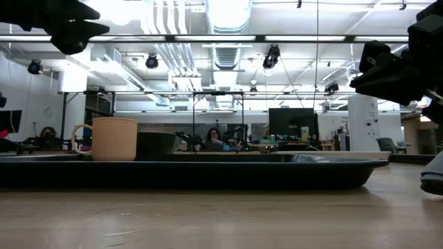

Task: Set up tray
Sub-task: Put the white plate to the bottom right of the orange mug on the black serving tray

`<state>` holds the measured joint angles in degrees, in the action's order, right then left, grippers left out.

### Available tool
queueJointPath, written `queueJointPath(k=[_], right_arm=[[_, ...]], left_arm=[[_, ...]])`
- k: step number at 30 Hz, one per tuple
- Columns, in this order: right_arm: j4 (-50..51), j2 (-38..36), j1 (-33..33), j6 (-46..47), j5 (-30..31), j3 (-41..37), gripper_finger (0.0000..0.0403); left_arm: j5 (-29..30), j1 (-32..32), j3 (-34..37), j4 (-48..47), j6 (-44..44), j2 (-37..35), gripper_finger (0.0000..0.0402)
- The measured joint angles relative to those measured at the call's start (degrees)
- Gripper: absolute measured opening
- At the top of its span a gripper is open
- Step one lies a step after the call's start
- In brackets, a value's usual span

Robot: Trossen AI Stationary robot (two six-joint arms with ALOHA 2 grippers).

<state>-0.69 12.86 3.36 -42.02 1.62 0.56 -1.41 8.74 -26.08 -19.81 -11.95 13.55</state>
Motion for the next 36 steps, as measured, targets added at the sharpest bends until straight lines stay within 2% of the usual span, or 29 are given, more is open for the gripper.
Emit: queueJointPath(k=[12,19,24,27,36], right_arm=[[0.0,-0.02,-0.02,0.0,-0.02,0.0,0.0068],[0.0,0.0,-0.02,0.0,0.0,0.02,0.0068],[0.0,-0.01,-0.02,0.0,0.0,0.01,0.0068],[0.0,0.0,-0.02,0.0,-0.02,0.0,0.0068],[0.0,-0.02,-0.01,0.0,-0.01,0.0,0.0068]], left_arm=[[0.37,-3.04,5.09,7.1,0.9,-0.98,0.0119],[2.42,-5.35,6.25,7.16,7.54,-1.01,0.0118],[2.47,-5.54,6.9,7.3,8.01,-1.02,0.0118],[2.63,-6.48,9.78,7.71,7.88,-1.68,0.0118],[3.41,-6.94,19.7,23.06,7.03,-5.77,0.0118]])
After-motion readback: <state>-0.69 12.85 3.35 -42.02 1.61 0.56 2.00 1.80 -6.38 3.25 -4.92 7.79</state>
